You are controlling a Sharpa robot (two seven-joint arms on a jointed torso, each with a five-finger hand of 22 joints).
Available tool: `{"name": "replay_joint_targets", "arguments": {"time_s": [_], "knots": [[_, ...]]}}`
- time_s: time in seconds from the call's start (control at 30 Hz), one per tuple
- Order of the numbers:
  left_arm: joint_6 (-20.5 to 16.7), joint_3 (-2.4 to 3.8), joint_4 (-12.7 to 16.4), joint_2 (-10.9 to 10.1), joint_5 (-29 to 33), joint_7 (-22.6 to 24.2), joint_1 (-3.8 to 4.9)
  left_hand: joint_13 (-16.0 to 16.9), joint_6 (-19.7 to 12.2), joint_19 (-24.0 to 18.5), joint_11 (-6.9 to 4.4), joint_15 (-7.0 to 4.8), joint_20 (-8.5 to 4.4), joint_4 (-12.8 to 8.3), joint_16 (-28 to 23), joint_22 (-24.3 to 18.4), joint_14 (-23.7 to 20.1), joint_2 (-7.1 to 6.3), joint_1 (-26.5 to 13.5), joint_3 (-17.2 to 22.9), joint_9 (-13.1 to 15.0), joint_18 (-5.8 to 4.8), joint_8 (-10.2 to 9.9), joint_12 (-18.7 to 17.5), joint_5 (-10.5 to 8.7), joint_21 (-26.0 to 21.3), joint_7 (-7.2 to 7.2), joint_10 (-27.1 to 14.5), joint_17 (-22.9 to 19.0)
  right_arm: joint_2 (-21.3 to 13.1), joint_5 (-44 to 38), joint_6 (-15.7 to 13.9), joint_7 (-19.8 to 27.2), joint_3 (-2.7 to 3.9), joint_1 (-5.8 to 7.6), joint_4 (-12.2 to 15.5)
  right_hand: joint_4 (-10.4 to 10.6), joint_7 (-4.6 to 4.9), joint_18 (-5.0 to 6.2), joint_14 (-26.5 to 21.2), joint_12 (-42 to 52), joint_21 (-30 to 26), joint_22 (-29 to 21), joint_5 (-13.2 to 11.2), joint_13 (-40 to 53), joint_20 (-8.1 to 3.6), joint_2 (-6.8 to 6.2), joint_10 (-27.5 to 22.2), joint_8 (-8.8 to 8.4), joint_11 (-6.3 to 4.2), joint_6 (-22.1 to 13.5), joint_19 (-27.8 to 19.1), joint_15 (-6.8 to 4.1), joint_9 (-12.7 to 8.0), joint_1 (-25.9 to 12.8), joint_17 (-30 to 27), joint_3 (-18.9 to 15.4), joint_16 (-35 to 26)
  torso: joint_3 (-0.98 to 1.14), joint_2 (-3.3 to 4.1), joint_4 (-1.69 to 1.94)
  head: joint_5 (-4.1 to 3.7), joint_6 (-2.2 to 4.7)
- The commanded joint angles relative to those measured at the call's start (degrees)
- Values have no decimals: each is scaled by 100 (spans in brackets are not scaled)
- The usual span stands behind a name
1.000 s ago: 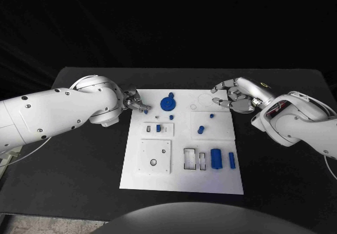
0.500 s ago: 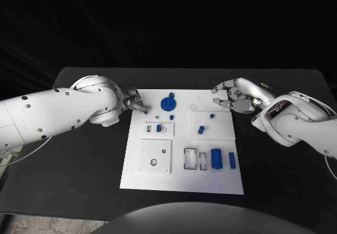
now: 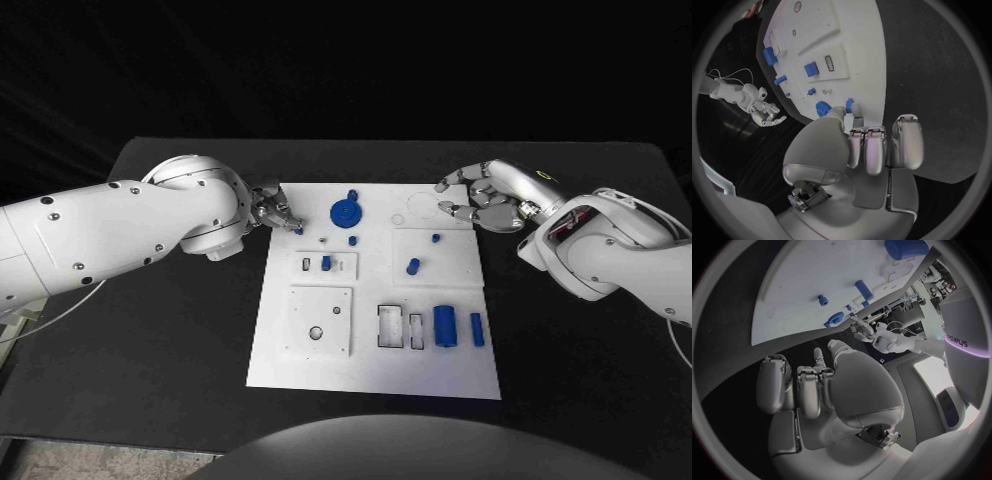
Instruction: Assemble the parts on the task board
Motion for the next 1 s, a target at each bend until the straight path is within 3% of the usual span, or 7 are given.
{"name": "replay_joint_targets", "arguments": {"time_s": [0.03,0.27,0.6,1.0], "knots": [[155,-8,10,1,85,-11,-10,1506,-7,1,-34,-22,-30,0,14,972,612,-33,29,56,2,0,-44,15,31,-26,-25,610,1509,5,7,56,-17,1,-5,-2,-1,-11,-36,578,22,-13,1033,36,1508,25,-11,602,-31,18,32,-17,42,-9,55,1481,46,-5,0,4,3,3,0],[33,-10,38,-1,89,86,-12,1506,15,3,-36,-25,-35,-53,14,983,612,-149,119,317,-4,0,-73,15,40,-33,-29,610,1509,2,46,58,-17,1,-5,-5,-11,-11,-34,574,22,-23,1030,45,1508,25,-11,602,-32,18,34,-20,42,-11,68,1471,56,-18,-2,6,4,13,0],[-374,-11,124,1,155,356,-15,1506,84,13,-48,-37,-47,-178,14,1008,612,-409,219,915,20,-1,-80,15,-137,-43,-36,610,1509,4,157,59,-4,1,-5,-20,-26,-9,-30,573,22,-42,1025,61,1508,25,-10,602,-33,20,35,-28,43,-17,86,1466,73,-25,0,-1,-4,35,0],[-475,-14,144,-44,397,353,-17,1506,91,13,-42,-32,-44,-226,14,1020,612,-552,172,1233,21,-1,-106,15,-201,-55,-28,610,1509,-3,245,52,-2,0,-7,-28,-31,-8,-29,572,22,-46,1023,65,1508,25,-9,602,-33,20,36,-30,43,-18,92,1464,79,-28,1,-5,-7,24,0]]}}
